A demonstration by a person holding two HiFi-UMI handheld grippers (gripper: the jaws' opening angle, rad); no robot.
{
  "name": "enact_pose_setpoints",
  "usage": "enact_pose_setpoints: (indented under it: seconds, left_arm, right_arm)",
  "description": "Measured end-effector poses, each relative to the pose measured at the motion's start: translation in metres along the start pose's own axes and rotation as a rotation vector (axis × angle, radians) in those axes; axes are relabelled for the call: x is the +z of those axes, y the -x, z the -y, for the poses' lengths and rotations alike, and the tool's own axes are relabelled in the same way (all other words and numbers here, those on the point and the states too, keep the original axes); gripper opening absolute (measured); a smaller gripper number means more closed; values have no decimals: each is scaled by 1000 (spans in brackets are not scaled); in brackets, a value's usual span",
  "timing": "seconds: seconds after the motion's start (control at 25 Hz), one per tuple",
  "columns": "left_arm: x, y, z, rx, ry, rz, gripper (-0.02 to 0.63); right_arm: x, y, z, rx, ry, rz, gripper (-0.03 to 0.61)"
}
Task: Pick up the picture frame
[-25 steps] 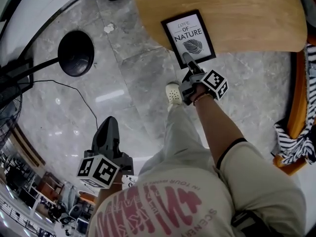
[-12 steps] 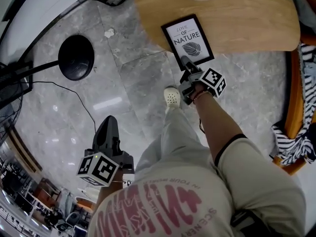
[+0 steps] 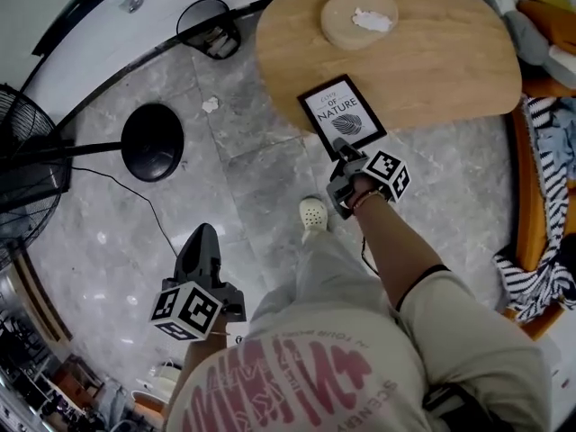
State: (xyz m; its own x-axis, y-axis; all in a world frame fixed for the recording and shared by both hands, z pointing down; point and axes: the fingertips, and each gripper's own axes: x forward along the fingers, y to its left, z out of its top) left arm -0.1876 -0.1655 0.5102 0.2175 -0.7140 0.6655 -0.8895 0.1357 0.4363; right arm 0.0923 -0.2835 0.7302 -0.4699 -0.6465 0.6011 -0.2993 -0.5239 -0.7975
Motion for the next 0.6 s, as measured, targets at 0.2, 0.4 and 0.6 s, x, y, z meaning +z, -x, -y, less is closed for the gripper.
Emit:
enact_pose_setpoints:
  seconds: [0.2, 0.4, 0.6]
  left_arm:
    - [16, 10, 7, 0, 7, 75, 3]
    - [34, 19, 13, -8, 23, 135, 3]
    - [56, 15, 36, -59, 26, 180, 3]
  right_arm:
    - [9, 17, -11, -38, 24, -1, 52]
    - [15, 37, -32, -20, 54, -17, 44]
    - [26, 61, -57, 0, 67, -40, 41]
